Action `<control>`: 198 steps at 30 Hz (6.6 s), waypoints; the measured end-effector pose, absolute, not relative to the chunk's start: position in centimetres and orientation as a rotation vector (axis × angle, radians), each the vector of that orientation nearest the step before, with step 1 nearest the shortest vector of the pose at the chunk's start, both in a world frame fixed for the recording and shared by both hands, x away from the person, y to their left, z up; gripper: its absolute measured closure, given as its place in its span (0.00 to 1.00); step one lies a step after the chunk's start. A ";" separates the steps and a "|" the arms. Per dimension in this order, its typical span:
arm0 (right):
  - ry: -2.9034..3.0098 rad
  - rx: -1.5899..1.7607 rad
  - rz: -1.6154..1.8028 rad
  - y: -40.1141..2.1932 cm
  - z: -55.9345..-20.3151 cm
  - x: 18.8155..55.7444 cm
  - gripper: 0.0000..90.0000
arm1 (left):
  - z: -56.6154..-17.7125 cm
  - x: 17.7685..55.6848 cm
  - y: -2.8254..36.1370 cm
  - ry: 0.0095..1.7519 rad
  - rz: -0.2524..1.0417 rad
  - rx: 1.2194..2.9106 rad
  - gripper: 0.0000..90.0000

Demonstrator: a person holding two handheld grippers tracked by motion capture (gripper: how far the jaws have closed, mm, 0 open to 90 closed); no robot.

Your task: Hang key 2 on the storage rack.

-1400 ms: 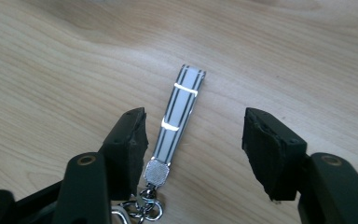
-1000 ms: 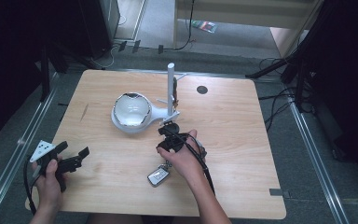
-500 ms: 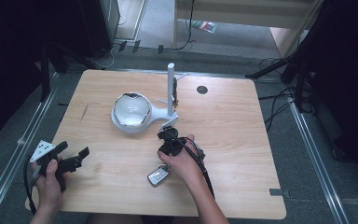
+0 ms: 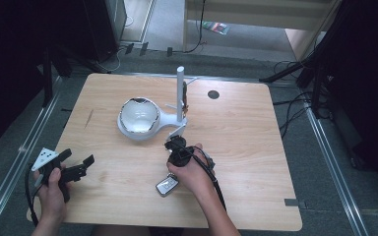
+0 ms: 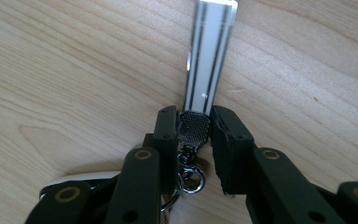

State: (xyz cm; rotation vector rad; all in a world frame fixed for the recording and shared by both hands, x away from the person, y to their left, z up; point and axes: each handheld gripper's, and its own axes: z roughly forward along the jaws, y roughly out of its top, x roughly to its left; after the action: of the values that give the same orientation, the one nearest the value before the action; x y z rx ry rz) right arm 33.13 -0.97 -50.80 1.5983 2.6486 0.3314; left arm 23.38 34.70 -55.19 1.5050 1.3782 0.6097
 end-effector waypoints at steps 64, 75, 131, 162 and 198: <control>2.154 1.237 1.274 -5.9 -44.8 29.5 0.84 | -55.2 23.4 34.7 1.379 0.606 1.496 0.02; 2.097 1.162 1.368 -6.5 -43.9 29.5 0.84 | -55.2 23.4 34.7 1.380 0.608 1.499 0.02; 2.142 1.359 1.758 -9.7 -47.3 36.9 0.84 | -55.2 23.4 34.6 1.378 0.614 1.509 0.02; 2.053 1.533 1.837 -11.0 -48.4 38.6 0.82 | -55.2 23.4 34.6 1.375 0.617 1.514 0.02; 1.902 1.331 1.282 -11.3 -45.3 35.6 0.22 | -55.2 23.3 34.5 1.375 0.625 1.516 0.02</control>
State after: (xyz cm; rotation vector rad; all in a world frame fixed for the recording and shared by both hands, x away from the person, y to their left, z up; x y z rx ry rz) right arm 35.57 -11.35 -45.26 1.3314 1.9020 1.2819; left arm 23.34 34.52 -55.16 1.5159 1.3746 0.6247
